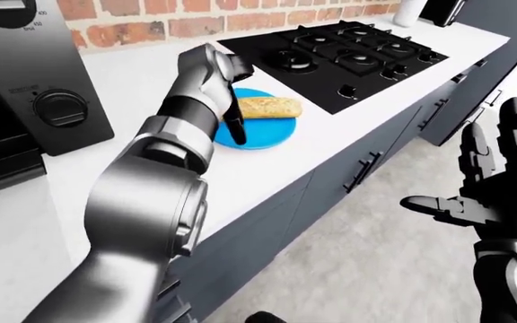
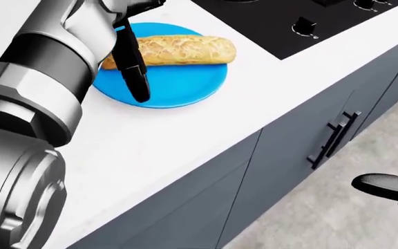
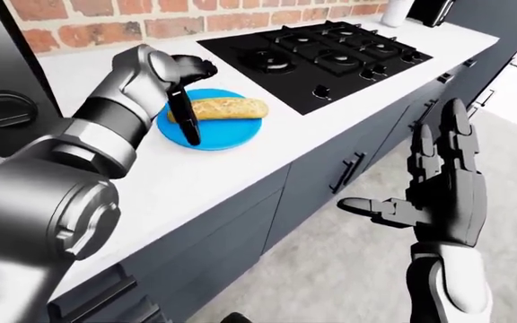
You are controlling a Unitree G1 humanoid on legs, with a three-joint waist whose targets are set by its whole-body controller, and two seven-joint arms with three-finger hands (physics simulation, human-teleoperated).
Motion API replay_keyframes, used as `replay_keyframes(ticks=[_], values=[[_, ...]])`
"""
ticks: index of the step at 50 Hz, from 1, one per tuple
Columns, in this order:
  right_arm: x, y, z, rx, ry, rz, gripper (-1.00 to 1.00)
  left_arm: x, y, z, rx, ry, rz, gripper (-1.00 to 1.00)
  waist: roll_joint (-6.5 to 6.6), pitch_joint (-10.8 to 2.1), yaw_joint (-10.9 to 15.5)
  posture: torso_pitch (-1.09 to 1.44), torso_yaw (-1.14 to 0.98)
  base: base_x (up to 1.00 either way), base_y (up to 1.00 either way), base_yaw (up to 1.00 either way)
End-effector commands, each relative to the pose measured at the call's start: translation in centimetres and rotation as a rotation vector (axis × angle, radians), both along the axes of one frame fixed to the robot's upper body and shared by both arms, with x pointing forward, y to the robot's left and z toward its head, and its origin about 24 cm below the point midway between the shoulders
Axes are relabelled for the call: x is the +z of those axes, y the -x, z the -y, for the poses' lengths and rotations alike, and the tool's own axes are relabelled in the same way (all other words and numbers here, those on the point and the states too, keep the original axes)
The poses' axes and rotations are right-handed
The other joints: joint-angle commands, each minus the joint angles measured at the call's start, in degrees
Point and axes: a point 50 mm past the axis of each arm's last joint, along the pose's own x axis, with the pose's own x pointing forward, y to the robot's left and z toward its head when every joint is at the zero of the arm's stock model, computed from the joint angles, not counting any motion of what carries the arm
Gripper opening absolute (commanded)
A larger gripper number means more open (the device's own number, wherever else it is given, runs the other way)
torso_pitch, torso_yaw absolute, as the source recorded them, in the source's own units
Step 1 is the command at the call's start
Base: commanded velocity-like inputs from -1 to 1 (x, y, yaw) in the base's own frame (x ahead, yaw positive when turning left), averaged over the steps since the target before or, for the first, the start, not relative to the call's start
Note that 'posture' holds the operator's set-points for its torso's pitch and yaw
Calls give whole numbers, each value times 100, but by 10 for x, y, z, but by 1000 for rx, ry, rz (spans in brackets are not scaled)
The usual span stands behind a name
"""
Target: Place the baguette on the tray of the toaster oven.
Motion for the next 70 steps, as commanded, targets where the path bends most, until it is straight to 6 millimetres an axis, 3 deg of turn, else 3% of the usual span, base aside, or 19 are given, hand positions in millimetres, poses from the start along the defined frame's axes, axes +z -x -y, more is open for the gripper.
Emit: replay_keyframes(ticks=[1,12,28,37,45,70], values=[[13,4,-1,-5,34,71,100,28,2,5,-10,-33,104,100,3,-146,-6,10,-80,0,0,0],[12,6,2,-9,29,70,100,20,2,11,0,-94,122,100,-27,-146,-3,10,-80,0,0,0],[10,7,3,-10,29,68,100,21,4,19,-39,-42,94,100,-43,-145,8,10,-80,0,0,0],[8,7,3,-11,30,66,100,42,5,16,-16,-7,190,100,-28,-128,0,10,-80,0,0,0],[8,8,2,-10,30,66,100,48,6,18,-51,-7,200,100,-28,-108,11,12,-80,0,0,0],[9,9,2,-10,31,68,100,55,6,16,-43,-8,236,100,-35,388,44,27,-80,0,0,0]])
